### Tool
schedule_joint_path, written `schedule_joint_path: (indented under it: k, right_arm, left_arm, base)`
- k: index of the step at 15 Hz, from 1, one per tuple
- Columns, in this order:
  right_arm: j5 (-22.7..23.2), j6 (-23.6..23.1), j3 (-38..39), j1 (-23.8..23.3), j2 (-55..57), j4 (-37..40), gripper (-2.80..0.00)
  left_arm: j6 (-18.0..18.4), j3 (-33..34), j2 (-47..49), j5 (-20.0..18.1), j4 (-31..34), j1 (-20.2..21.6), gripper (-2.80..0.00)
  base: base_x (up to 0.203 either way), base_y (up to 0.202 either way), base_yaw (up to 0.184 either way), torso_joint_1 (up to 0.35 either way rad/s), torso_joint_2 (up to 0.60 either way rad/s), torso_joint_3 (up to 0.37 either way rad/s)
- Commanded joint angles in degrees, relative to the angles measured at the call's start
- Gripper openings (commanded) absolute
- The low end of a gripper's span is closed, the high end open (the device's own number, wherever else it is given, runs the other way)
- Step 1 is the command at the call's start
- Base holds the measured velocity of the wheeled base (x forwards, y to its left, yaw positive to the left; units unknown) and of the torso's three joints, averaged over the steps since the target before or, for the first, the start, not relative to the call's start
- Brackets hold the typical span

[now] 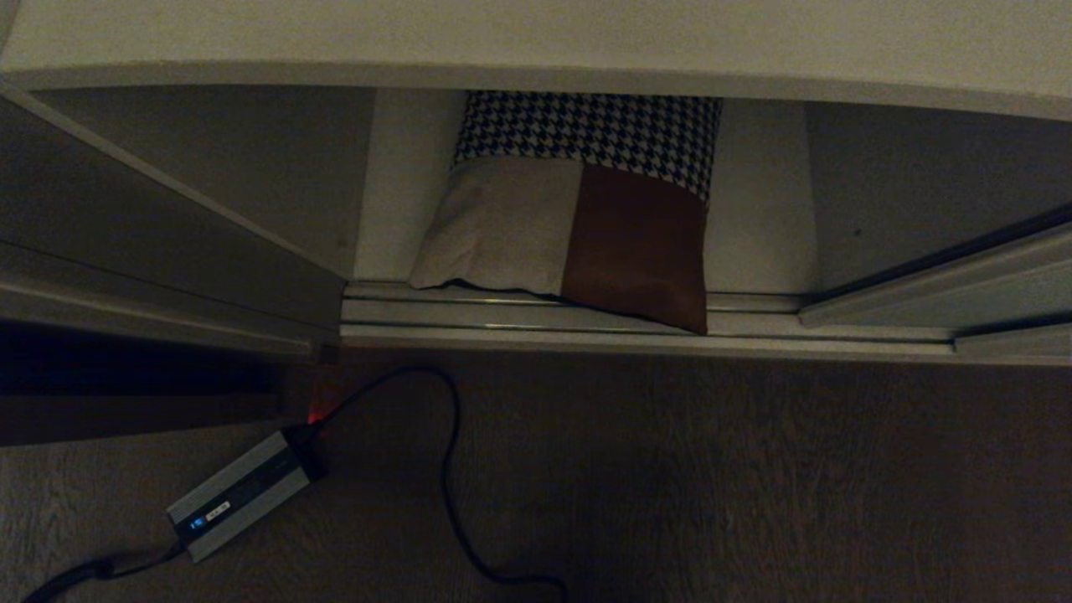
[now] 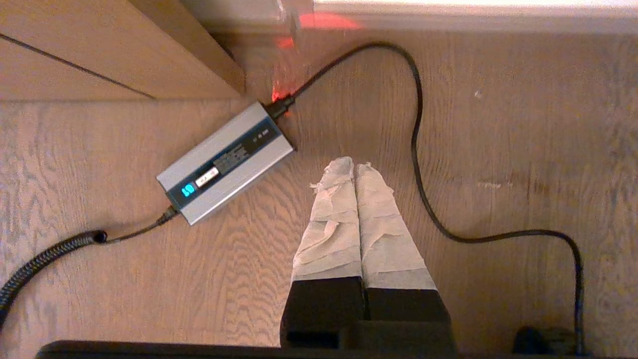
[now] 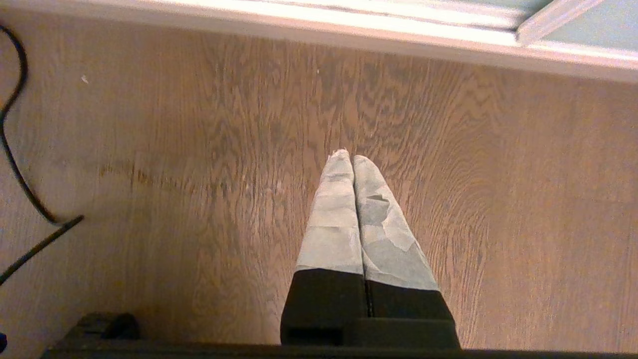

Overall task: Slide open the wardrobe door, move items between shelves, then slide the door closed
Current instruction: Close the door

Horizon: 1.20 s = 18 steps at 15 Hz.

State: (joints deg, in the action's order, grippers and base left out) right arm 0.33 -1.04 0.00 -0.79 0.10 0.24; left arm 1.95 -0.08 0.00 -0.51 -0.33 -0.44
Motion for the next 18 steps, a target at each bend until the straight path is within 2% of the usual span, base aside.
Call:
schedule_joint_path:
  k: [1, 18]
  right_arm:
    - [0.0, 0.0, 0.2, 0.0, 0.1, 0.0, -2.80]
    - [0.1, 0.0, 0.2, 0.0, 0.1, 0.0, -2.80]
  left_arm:
    - [0.0, 0.1, 0.0, 0.0, -0.1, 0.0, -2.80]
    - [-0.9, 0.0, 0.0, 0.1, -0.2, 0.0, -2.80]
  base:
    - [0.000, 0.000, 0.000, 0.007, 0.00, 0.183]
    - [0.000, 0.000, 0.000, 0.003, 0.00, 0.201]
